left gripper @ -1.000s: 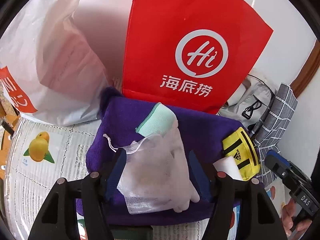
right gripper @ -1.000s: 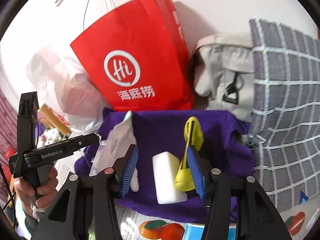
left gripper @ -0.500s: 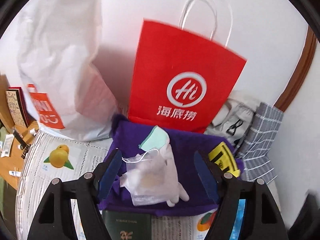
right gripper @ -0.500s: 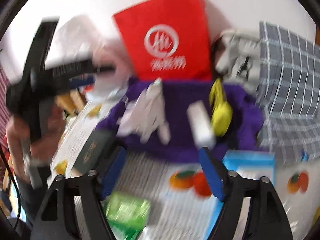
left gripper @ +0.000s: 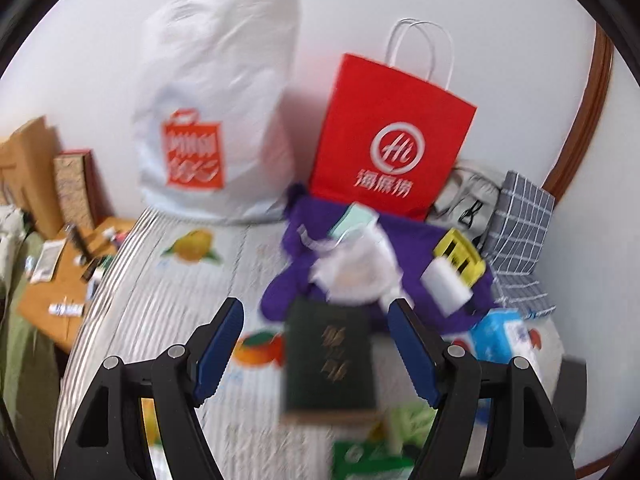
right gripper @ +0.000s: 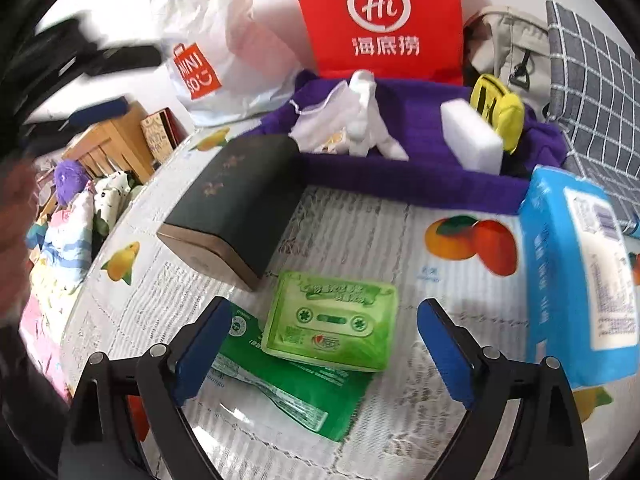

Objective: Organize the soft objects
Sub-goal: 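Grasp the green cassette-print tissue pack with the right tool, then grasp the green snack packet with the left tool while the right tool holds the tissue pack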

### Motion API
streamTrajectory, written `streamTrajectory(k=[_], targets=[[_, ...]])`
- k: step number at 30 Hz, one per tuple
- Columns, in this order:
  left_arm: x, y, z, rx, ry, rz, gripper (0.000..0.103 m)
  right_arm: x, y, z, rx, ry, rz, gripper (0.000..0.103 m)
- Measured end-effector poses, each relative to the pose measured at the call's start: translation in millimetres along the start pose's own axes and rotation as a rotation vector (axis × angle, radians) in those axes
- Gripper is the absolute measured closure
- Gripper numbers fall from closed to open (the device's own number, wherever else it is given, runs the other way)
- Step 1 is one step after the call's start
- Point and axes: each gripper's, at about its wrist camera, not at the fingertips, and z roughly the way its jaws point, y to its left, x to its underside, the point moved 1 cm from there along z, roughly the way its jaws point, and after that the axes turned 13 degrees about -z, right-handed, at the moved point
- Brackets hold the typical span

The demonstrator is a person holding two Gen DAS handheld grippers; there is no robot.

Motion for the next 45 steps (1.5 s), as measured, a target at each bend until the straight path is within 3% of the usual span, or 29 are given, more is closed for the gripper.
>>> streamTrajectory(k=[2, 5, 8, 10, 11, 21, 27, 33, 38, 41, 45], targets=[[14.9, 12.9, -3.1, -0.009, 0.011, -0.007, 0.030, 2.7, -0.4, 10.2, 0.037, 0.021, 0.017, 0.010], [34.3, 28.8, -3.6, -0.025, 0.041, -0.021, 0.030, 9.8, -4.9, 27.3, 0.015, 0.052, 0.075, 0.010], [50.5, 40.1, 1.1, -0.046, 0.078, -0.037, 0.030, 11.4, -6.1, 24.9, 0.033, 0.001, 0.075, 0.011], [59.8, 43.4, 3.4, -0.044, 0.097, -0.046, 0.030, 13.4, -7.0, 22.9, 0.008, -0.015, 0.073, 0.029], [64.1, 44.4, 4.6, -0.043, 0.108, -0.049, 0.030, 15.0, -7.6, 20.9, 0.005, -0.018, 0.070, 0.030], [119.8, 34.0, 16.7, -0.017, 0.257, -0.083, 0.030, 42.3, -19.4, -33.8, -0.009, -0.071, 0.088, 0.030], [146.5, 20.4, 26.8, 0.010, 0.322, -0.165, 0.030, 67.5, -23.9, -70.1, 0.005, -0.114, 0.064, 0.030], [152.6, -11.2, 42.4, -0.030, 0.292, -0.131, 0.027, 101.6, -49.4, -90.8, -0.021, -0.142, 0.112, 0.030], [145.4, -29.7, 59.8, -0.150, 0.272, -0.165, 0.026, 119.2, -68.9, -101.0, -0.007, -0.165, 0.140, 0.030], [146.0, -41.5, 67.9, -0.224, 0.247, -0.204, 0.019, 125.2, -72.8, -102.7, -0.031, -0.176, 0.132, 0.030], [150.9, -64.9, 83.4, -0.347, 0.225, -0.137, 0.013, 130.5, -76.9, -102.8, -0.071, -0.183, 0.133, 0.030]])
